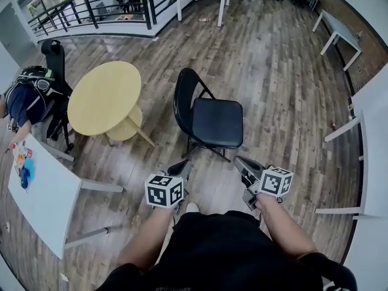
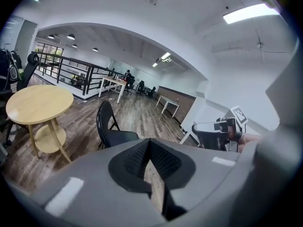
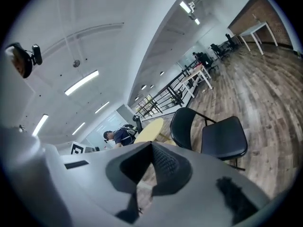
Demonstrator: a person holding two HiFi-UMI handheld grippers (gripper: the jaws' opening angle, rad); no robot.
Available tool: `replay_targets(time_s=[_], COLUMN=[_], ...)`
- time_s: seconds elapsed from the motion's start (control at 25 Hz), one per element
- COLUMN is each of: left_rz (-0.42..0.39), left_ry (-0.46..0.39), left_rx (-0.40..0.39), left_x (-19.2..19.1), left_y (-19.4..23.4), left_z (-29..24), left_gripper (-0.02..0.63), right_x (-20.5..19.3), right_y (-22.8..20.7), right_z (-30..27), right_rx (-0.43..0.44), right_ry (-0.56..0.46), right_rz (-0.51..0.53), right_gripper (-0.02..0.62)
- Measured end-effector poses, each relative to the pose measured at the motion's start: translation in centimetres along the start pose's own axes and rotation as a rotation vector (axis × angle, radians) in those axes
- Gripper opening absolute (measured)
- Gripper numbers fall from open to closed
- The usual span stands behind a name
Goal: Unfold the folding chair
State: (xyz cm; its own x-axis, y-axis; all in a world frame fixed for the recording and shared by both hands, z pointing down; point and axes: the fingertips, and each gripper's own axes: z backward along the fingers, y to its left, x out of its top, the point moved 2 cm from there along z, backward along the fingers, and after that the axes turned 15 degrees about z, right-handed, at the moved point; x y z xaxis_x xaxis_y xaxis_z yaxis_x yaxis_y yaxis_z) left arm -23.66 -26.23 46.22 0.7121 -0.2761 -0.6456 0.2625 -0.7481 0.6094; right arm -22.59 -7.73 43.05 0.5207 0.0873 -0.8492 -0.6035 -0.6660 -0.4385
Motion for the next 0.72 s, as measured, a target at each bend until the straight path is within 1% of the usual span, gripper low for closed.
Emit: replay_targets(time_s=[0.04, 0.08, 0.24, 0.32, 0.4, 0.52, 0.72], left_rz=[0.003, 0.004, -0.009, -0.016, -0.018, -0.025, -0.033], left_ry=[-0.009, -0.018, -0.054, -0.069, -0.067, -0.048, -0.068], left_rx=[0.004, 0.009, 0.036, 0.05, 0.06, 0.073, 0.096], left_x=[-0.1, -0.2, -0.5, -1.0, -1.8, -3.2, -3.9], left_y=[-0.5, -1.0, -3.4, -4.6, -5.5, -6.9, -9.0], left_z=[0.1, 0.2, 0.2, 0.2, 0.1, 0.5, 1.2], left_gripper=[0.008, 0.008, 0.008, 0.008, 0.008, 0.008, 0.008], right_x=[0.1, 0.3, 0.4, 0.3, 0.4, 0.5, 0.6], right_y=[0.0, 0.1, 0.7, 0.8, 0.7, 0.4, 0.2], right_z=[0.5, 1.2, 4.3, 5.9, 7.2, 8.7, 10.4], right_rx=[0.0, -0.007, -0.035, -0.036, -0.037, -0.041, -0.017], right_ry=[0.002, 0.012, 0.074, 0.085, 0.08, 0.065, 0.044], right_rz=[0.02, 0.061, 0.284, 0.345, 0.369, 0.367, 0.377], right_gripper=[0.005, 0.005, 0.005, 0.005, 0.005, 0.005, 0.005])
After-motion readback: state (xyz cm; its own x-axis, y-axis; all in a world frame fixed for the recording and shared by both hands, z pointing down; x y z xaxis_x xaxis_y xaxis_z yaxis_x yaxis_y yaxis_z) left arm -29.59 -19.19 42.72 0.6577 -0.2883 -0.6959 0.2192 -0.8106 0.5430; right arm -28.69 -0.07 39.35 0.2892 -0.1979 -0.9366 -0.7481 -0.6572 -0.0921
